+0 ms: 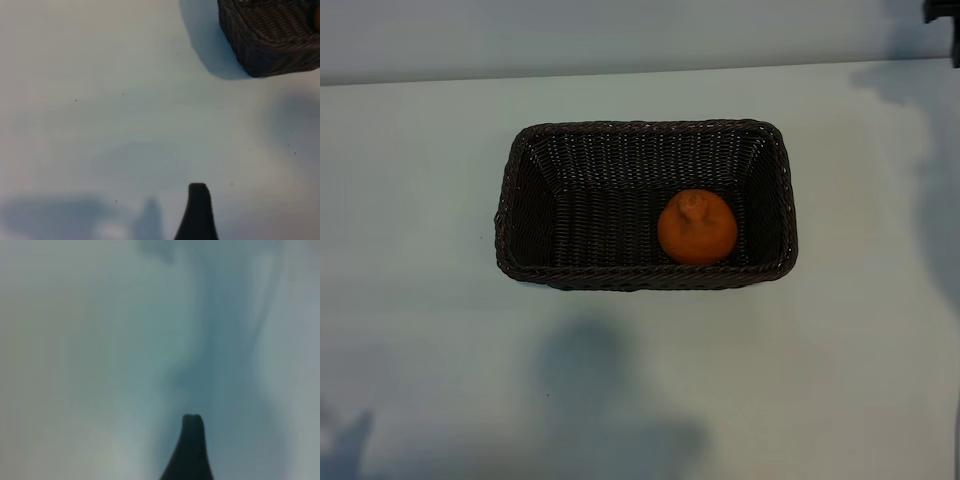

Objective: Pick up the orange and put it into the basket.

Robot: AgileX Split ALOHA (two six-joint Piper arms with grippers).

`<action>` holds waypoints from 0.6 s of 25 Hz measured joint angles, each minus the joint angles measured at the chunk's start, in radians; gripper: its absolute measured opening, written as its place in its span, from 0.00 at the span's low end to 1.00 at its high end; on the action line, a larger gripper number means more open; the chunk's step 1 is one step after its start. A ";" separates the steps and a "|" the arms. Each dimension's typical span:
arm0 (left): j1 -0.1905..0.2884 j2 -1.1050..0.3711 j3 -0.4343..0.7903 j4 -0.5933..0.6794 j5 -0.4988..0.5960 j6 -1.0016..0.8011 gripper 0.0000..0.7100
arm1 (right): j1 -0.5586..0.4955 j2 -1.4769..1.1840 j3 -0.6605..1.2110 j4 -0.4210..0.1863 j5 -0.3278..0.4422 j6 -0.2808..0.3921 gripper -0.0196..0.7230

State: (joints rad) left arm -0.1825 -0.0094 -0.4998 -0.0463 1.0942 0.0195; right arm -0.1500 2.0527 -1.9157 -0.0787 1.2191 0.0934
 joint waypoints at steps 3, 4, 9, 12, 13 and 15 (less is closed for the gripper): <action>0.000 0.000 0.000 -0.001 0.000 0.000 0.83 | -0.003 -0.011 0.000 0.014 0.002 -0.003 0.83; 0.000 0.000 0.000 -0.001 0.000 0.000 0.83 | -0.003 -0.021 0.000 0.020 0.002 -0.004 0.83; 0.000 0.000 0.000 -0.001 0.000 0.001 0.83 | -0.003 -0.144 0.016 0.029 0.002 -0.006 0.83; 0.000 0.000 0.000 -0.001 0.000 0.001 0.83 | -0.003 -0.266 0.069 0.033 0.005 -0.015 0.83; 0.000 0.000 0.000 -0.001 0.000 0.001 0.83 | -0.003 -0.311 0.087 0.033 0.008 -0.017 0.83; 0.000 0.000 0.000 -0.001 0.000 0.003 0.83 | -0.003 -0.384 0.126 0.033 0.010 -0.017 0.83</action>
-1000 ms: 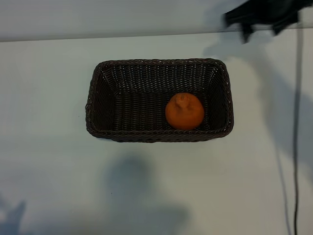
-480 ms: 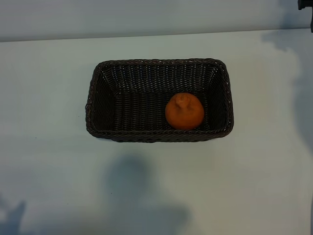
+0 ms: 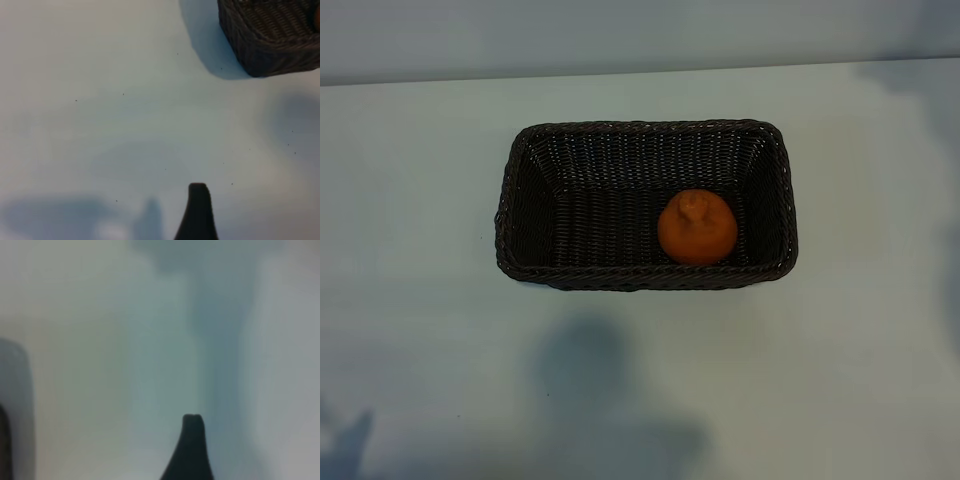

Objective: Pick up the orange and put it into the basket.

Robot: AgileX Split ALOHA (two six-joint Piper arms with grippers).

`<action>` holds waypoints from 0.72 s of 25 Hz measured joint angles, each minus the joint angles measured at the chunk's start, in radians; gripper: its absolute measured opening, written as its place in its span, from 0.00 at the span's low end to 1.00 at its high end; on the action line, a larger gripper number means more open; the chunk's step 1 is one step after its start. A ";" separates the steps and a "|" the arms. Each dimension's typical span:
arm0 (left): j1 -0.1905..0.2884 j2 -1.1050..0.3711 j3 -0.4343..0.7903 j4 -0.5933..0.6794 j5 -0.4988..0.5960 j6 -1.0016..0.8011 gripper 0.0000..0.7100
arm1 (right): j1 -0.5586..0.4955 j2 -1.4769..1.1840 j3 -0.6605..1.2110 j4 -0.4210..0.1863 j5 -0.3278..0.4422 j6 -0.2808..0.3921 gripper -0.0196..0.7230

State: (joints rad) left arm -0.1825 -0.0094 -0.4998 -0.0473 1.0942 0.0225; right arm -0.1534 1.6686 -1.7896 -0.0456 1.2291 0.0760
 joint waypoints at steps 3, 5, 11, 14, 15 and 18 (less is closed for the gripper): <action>0.000 0.000 0.000 0.000 0.000 -0.001 0.83 | 0.000 -0.130 0.053 0.005 0.005 0.000 0.82; 0.000 0.000 0.000 0.000 0.000 -0.001 0.83 | 0.000 -0.223 0.087 0.014 0.011 0.001 0.82; 0.000 0.000 0.000 0.000 0.000 -0.001 0.83 | 0.000 -0.550 0.227 0.019 0.016 0.001 0.82; 0.000 0.000 0.000 0.000 0.000 -0.001 0.83 | 0.000 -0.761 0.315 0.017 0.007 0.001 0.82; 0.000 0.000 0.000 0.000 0.000 -0.001 0.83 | 0.000 -0.827 0.346 0.016 0.007 0.001 0.82; 0.000 0.000 0.000 0.000 0.000 -0.001 0.83 | 0.000 -1.015 0.434 0.011 0.004 0.009 0.82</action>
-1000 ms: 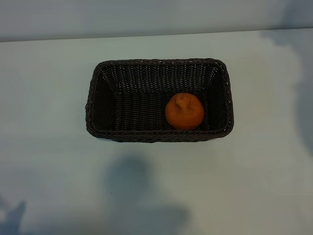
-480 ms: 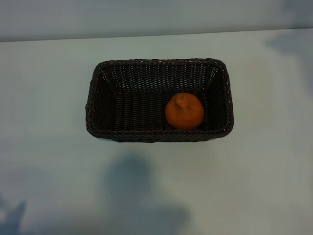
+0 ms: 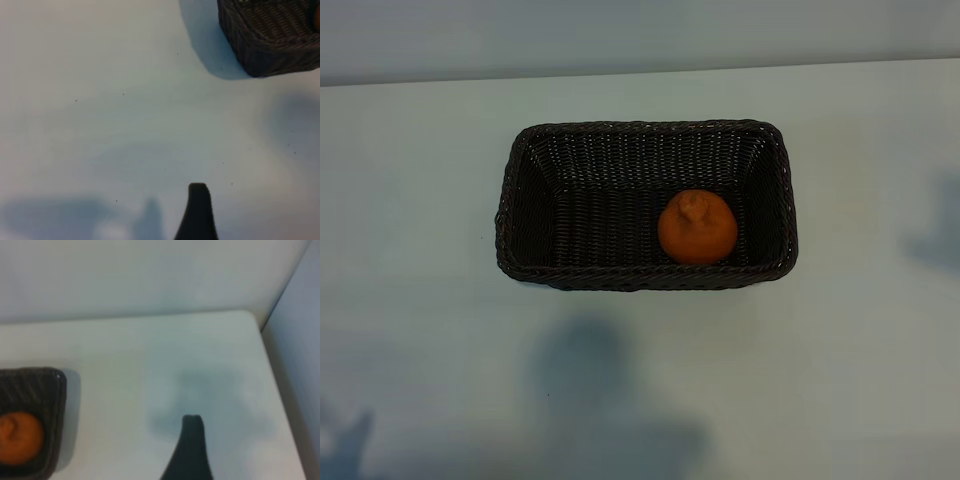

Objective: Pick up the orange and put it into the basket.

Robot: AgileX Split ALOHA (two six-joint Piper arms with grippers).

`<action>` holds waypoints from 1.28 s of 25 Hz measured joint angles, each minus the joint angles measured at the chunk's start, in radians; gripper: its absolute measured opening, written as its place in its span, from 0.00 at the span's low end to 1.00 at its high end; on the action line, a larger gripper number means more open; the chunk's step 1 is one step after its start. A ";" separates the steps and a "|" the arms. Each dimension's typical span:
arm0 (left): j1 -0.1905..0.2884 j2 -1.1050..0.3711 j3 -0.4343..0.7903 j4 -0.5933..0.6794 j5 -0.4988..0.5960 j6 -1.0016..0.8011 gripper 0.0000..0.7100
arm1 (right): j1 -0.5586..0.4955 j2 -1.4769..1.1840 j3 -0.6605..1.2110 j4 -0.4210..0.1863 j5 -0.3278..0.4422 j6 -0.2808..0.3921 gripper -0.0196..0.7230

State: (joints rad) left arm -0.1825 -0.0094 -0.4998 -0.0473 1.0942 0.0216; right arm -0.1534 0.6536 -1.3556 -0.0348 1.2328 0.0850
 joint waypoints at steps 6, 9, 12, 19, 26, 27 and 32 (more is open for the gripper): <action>0.000 0.000 0.000 0.000 0.000 0.000 0.83 | 0.000 -0.304 0.135 0.020 -0.001 0.004 0.82; 0.000 0.000 0.000 0.000 0.000 0.000 0.83 | 0.000 -0.409 0.201 0.035 -0.003 0.003 0.82; 0.000 0.000 0.000 0.000 0.000 -0.001 0.83 | 0.000 -0.495 0.293 0.035 -0.003 -0.019 0.82; 0.000 0.000 0.000 0.000 0.000 -0.003 0.83 | 0.000 -0.647 0.541 0.058 -0.021 -0.044 0.82; 0.000 0.000 0.000 0.000 0.000 -0.003 0.83 | 0.000 -0.662 0.717 0.084 -0.104 -0.072 0.82; 0.000 0.000 0.000 0.000 0.000 -0.003 0.83 | 0.000 -0.662 0.735 0.091 -0.113 -0.085 0.82; 0.000 0.000 0.000 0.000 0.000 -0.002 0.83 | 0.000 -0.662 0.814 0.120 -0.136 -0.105 0.82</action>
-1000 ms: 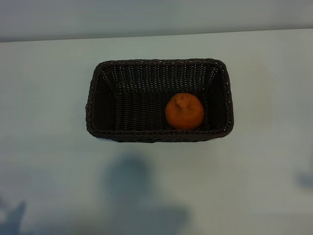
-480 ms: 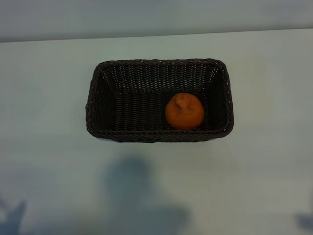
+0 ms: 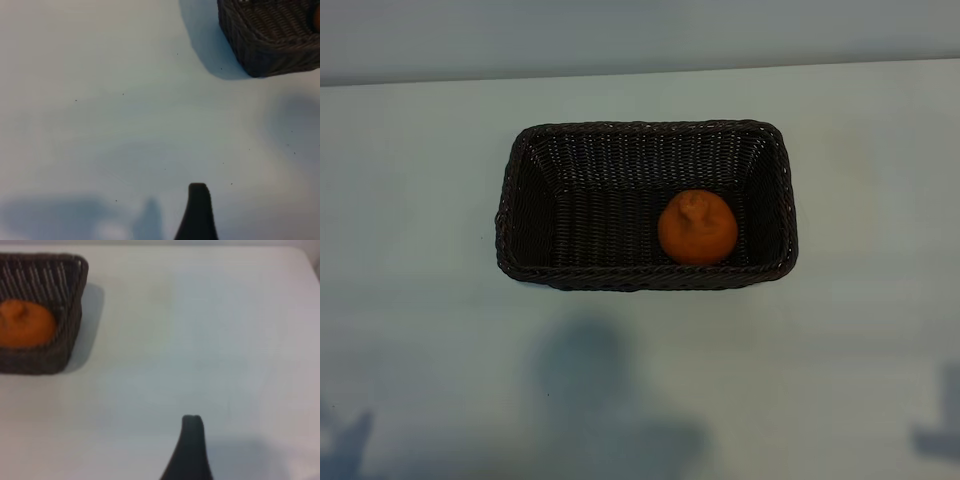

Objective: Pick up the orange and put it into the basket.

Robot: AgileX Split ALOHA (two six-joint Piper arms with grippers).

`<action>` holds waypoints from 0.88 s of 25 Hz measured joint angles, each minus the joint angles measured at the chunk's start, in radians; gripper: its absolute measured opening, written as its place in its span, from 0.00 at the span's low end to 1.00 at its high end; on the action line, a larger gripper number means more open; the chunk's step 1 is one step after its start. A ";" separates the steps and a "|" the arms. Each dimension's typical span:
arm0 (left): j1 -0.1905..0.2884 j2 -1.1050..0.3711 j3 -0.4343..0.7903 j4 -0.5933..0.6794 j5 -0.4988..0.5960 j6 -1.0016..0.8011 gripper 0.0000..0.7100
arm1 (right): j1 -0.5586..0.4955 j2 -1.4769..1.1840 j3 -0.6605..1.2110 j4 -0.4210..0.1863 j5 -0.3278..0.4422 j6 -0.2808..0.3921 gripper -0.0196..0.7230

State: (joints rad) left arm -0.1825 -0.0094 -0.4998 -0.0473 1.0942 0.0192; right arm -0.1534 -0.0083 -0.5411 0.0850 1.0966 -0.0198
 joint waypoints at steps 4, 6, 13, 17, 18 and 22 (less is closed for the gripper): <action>0.000 0.000 0.000 -0.001 0.000 0.000 0.83 | 0.000 0.000 0.035 0.010 -0.001 -0.003 0.82; 0.000 0.000 0.000 -0.001 0.000 0.000 0.83 | 0.000 0.000 0.042 0.010 -0.006 -0.004 0.82; 0.000 0.000 0.000 -0.001 0.000 0.000 0.83 | 0.000 0.000 0.052 0.010 -0.026 -0.004 0.82; 0.000 0.000 0.000 -0.001 0.000 0.000 0.83 | 0.000 0.000 0.052 0.010 -0.027 -0.006 0.82; 0.000 0.000 0.000 -0.001 0.000 0.000 0.83 | 0.000 0.000 0.052 0.010 -0.027 -0.007 0.82; 0.000 0.000 0.000 -0.001 0.000 0.000 0.83 | 0.000 0.000 0.052 0.014 -0.027 -0.007 0.82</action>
State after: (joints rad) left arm -0.1825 -0.0094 -0.4998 -0.0480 1.0942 0.0192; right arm -0.1534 -0.0083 -0.4887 0.0992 1.0697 -0.0267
